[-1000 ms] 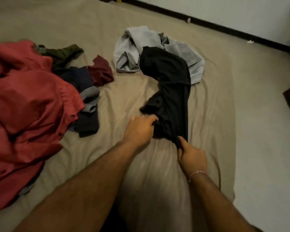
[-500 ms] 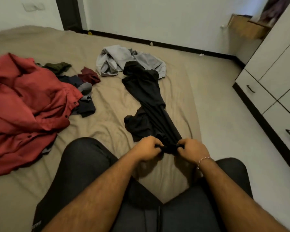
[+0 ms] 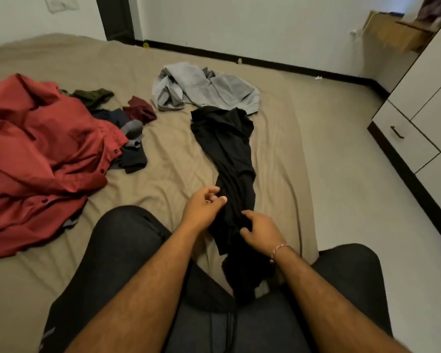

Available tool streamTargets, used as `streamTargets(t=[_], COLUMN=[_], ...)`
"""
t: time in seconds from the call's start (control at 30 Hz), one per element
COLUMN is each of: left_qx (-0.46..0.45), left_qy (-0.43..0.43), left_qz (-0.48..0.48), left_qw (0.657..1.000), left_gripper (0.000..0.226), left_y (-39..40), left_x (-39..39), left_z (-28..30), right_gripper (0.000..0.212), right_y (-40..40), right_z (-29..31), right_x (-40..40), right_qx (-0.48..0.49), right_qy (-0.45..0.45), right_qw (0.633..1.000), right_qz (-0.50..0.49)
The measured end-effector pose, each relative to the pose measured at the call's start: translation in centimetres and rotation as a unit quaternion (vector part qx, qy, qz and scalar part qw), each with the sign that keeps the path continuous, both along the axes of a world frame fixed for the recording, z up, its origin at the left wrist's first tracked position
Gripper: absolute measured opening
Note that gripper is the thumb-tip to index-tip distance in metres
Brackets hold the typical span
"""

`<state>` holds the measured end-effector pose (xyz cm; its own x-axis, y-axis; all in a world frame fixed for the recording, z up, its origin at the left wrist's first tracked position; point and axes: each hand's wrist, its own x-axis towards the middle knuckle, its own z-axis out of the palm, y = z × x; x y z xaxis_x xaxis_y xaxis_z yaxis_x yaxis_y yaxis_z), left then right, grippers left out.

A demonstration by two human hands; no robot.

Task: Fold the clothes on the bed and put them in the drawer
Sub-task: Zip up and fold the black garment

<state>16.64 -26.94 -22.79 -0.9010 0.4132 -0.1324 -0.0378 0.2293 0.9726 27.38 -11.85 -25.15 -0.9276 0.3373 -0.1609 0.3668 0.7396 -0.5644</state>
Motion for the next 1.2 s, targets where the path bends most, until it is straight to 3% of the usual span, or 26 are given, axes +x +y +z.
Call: streamTargets(t=[0.1, 0.17, 0.23, 0.3, 0.33, 0.4, 0.43, 0.47, 0.5, 0.53, 0.6, 0.67, 0.73, 0.8, 0.87, 0.9, 0.93, 0.97, 1.03, 1.13, 1.2], left_qx=[-0.024, -0.046, -0.085, -0.089, -0.058, 0.014, 0.051, 0.075, 0.095, 0.093, 0.041, 0.002, 0.039, 0.126, 0.188, 0.198, 0.184, 0.155, 0.127, 0.167, 0.211], left_qy=[-0.065, -0.048, -0.008, 0.034, 0.033, -0.004, -0.035, -0.067, -0.088, -0.099, -0.122, -0.123, -0.159, -0.270, -0.338, -0.341, -0.311, -0.264, -0.205, -0.180, -0.175], left_qz=[-0.009, -0.040, -0.115, -0.191, -0.232, -0.324, -0.375, -0.397, -0.380, -0.317, -0.104, 0.040, 0.040, -0.043, -0.077, -0.063, -0.036, -0.006, 0.010, 0.010, 0.002], left_qw=[0.998, 0.997, 0.990, 0.977, 0.970, 0.946, 0.925, 0.912, 0.916, 0.939, 0.986, 0.992, 0.986, 0.954, 0.919, 0.917, 0.932, 0.952, 0.970, 0.969, 0.962], left_gripper=[0.063, 0.093, 0.079, 0.057, 0.052, 0.039, 0.027, 0.013, 0.012, 0.025, 0.036, 0.033, 0.033, 0.046, 0.057, 0.050, 0.037, 0.029, 0.036, 0.039, 0.036], left_y=[0.4, 0.9, 1.3, 1.4, 1.0, -0.2, -0.9, -1.7, -2.1, -2.2, -1.6, -1.0, -0.5, -0.3, -0.5, -0.4, -0.5, -0.7, -0.9, -1.0, -1.1], left_x=[-0.2, 0.0, 1.0, 1.9, 2.5, 3.5, 3.9, 4.1, 4.4, 4.1, 3.0, 1.8, 1.8, 2.5, 3.3, 3.3, 3.2, 3.1, 3.0, 3.3, 3.7], left_z=[-1.9, -3.0, -2.7, -2.3, -1.6, 0.4, 1.3, 1.4, 2.1, 1.9, 1.3, 0.9, 1.3, 1.8, 1.9, 1.7, 1.6, 1.4, 1.4, 2.4, 3.6], right_gripper=[0.033, 0.028, 0.025, 0.048, 0.049, 0.040, 0.040, 0.042, 0.043, 0.041, 0.031, 0.031, 0.038, 0.048, 0.038, 0.029, 0.032, 0.044, 0.052, 0.025, 0.019], right_y=[0.9, 1.5, 1.9, 1.8, 2.2, 3.2, 3.7, 3.5, 3.0, 2.2, 0.6, -0.4, -0.8, -1.6, -2.5, -3.0, -3.3, -3.3, -2.8, -0.4, 0.9], right_z=[1.4, 2.3, 2.8, 3.4, 3.6, 3.6, 3.3, 3.0, 2.7, 2.5, 2.8, 3.7, 4.5, 5.0, 5.0, 5.0, 5.1, 5.1, 4.9, 4.3, 5.0], right_x=[0.7, 2.3, 3.9, 4.2, 4.1, 3.7, 3.4, 3.3, 3.3, 3.3, 3.4, 3.4, 3.6, 4.3, 4.7, 5.0, 5.1, 5.1, 4.7, 4.3, 4.1], right_qx=[-0.161, -0.264, -0.315, -0.327, -0.347, -0.428, -0.459, -0.473, -0.476, -0.463, -0.453, -0.479, -0.445, -0.385, -0.390, -0.408, -0.418, -0.416, -0.352, -0.159, -0.152], right_qy=[-0.002, -0.056, -0.079, -0.023, 0.024, 0.100, 0.114, 0.108, 0.103, 0.100, 0.139, 0.204, 0.248, 0.254, 0.219, 0.200, 0.186, 0.185, 0.218, 0.309, 0.329], right_qw=[0.986, 0.956, 0.940, 0.945, 0.931, 0.856, 0.829, 0.826, 0.830, 0.841, 0.842, 0.822, 0.844, 0.885, 0.894, 0.890, 0.888, 0.890, 0.908, 0.907, 0.894], right_qz=[0.052, 0.114, 0.101, -0.016, -0.110, -0.271, -0.297, -0.288, -0.273, -0.261, -0.257, -0.229, -0.166, -0.066, 0.009, 0.036, 0.048, 0.031, -0.064, -0.237, -0.262])
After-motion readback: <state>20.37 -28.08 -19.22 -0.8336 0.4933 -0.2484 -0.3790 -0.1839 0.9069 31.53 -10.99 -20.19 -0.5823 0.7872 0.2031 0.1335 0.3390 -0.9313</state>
